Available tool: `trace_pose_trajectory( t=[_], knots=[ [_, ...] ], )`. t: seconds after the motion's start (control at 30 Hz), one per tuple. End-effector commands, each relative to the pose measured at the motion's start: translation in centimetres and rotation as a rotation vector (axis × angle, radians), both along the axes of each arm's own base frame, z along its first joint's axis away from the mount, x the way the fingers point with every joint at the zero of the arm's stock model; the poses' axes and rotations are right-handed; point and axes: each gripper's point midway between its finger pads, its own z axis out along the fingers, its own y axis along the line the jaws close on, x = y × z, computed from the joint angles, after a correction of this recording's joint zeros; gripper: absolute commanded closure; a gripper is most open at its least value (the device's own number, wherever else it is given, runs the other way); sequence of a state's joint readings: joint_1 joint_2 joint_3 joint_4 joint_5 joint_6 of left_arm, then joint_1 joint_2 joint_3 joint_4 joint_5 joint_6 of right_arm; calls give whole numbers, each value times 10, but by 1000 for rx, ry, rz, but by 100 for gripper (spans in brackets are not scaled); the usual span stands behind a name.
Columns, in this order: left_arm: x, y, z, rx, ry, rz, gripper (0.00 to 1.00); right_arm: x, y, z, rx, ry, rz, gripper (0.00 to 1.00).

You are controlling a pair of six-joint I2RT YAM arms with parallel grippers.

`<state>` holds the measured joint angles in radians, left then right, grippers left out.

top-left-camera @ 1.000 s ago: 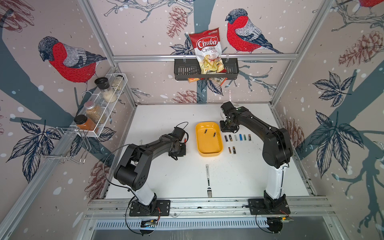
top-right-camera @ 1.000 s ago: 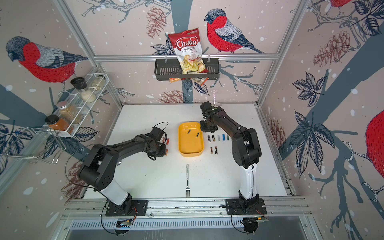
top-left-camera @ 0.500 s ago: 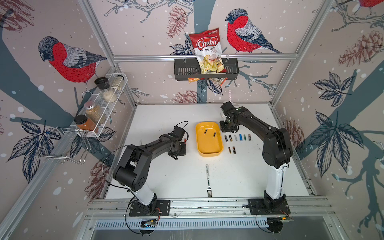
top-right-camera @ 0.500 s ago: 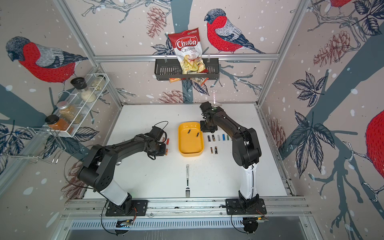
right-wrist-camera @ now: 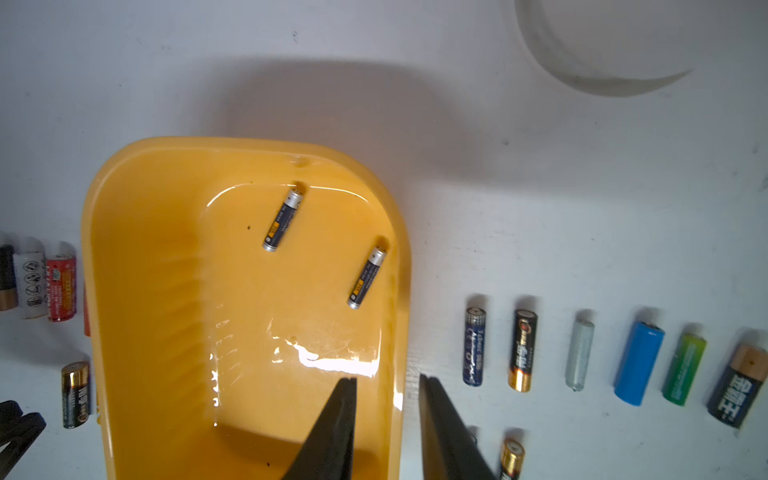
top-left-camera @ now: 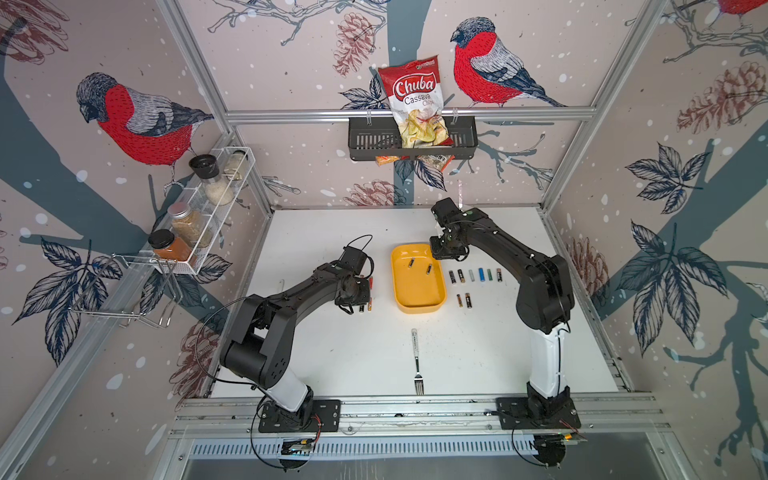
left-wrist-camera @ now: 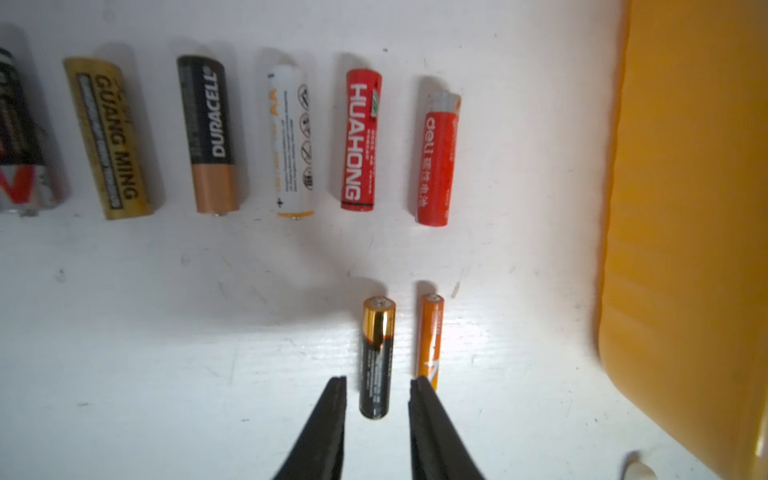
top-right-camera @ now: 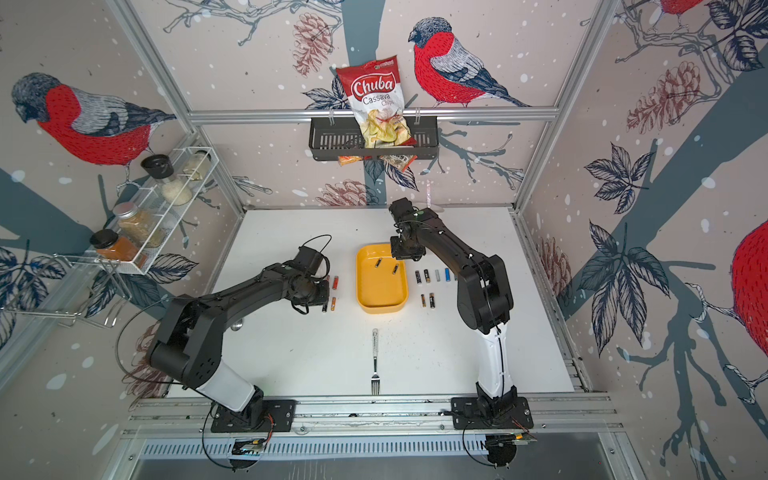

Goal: Take the batteries out of the storage box
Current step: Place the battery at the center of the board.

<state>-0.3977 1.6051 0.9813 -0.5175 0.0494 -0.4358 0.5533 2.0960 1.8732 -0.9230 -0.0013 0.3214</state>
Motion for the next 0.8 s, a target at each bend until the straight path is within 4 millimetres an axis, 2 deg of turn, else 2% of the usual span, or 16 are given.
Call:
trace_pose_trajectory(
  t=[0.0,0.23,0.37,0.77],
  knots=[
    [-1,4,3,8,8,-8,69,0,11,-4,-6,16,2,68],
    [0,7,5,-2,6,-11,69,16,49,-22,17,24,32,68],
    [0,6,6,-11,5,-13,69,25,64,-34,29,28,38,67],
    [1,7,9,-18,-1,-13,69,24,81,-72,29,67,51,67]
  ],
)
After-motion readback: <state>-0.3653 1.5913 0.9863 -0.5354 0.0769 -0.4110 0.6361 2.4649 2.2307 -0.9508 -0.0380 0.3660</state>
